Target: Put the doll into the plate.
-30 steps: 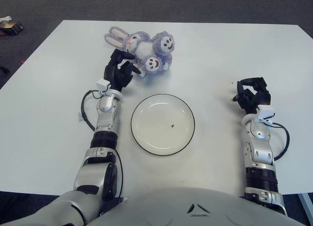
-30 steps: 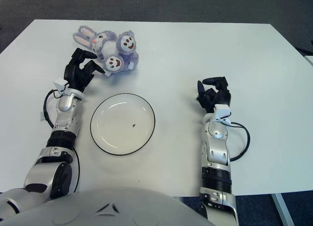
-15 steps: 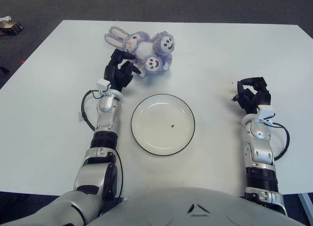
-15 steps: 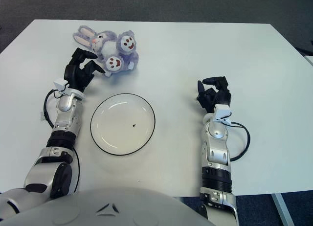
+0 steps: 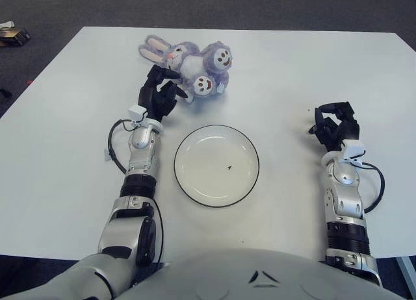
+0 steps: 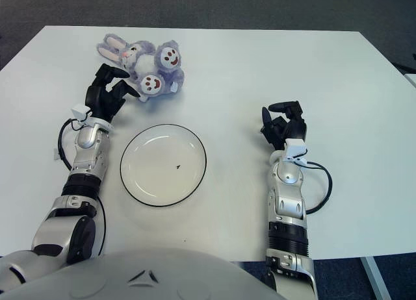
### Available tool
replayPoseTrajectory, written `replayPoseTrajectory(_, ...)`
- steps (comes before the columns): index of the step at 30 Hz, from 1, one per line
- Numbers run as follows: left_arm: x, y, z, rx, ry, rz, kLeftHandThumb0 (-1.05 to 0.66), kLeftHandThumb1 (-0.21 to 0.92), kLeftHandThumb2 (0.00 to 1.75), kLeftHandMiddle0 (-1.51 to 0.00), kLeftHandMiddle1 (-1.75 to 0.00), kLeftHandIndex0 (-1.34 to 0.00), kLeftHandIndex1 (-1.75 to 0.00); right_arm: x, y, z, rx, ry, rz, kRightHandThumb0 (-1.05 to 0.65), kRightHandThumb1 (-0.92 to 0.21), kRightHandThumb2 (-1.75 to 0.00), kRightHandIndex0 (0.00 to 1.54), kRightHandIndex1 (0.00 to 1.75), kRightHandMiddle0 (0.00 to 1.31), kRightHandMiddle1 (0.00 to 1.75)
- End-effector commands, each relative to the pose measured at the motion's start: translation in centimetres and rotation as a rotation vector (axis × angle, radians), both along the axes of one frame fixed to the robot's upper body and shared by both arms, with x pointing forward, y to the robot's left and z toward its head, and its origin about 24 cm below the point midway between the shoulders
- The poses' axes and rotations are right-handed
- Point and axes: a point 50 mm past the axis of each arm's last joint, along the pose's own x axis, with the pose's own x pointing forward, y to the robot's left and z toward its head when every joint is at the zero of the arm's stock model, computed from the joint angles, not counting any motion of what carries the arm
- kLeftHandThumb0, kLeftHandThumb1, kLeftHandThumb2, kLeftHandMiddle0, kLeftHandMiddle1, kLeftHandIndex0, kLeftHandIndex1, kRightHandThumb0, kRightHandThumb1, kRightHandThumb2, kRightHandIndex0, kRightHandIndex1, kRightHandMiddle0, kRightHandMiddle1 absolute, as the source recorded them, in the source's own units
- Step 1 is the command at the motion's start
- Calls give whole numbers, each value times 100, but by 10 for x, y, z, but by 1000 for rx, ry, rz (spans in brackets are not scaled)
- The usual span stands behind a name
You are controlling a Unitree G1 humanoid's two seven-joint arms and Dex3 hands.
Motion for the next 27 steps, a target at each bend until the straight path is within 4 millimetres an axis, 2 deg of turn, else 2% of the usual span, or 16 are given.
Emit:
replayPoseTrajectory(1,-6,1,-13,-1,52,14,-35,92,34,-79,-142,-39,-155,-9,-2,-13,9,43,-2,-36,-92,-35,79,166,38,157)
replayPoseTrajectory(9,-6,1,-13,0,53,15,-35,92,34,-79,-141,-39,-155,-9,-3,-10,-4,37,3,-36,-92,-35,79,166,38,156)
replayPoseTrajectory(13,-5,0,-14,3,57,16,-35,92,34,-79,-141,-39,-155,-11,-8,5,-46,7,23,-36,-92,-35,79,166,38,156)
replayPoseTrajectory(24,-4,0,-14,6,57,18,-35,92,34,-79,-141,-39,-155,-10,-7,7,-48,13,29,-36,-92,-35,79,166,38,156)
replayPoseTrajectory(27,-3,-1,-13,25,44,36,-35,92,34,-79,-141,-39,-155,-3,-4,24,-141,-13,100,-36,-92,-34,80,166,39,156)
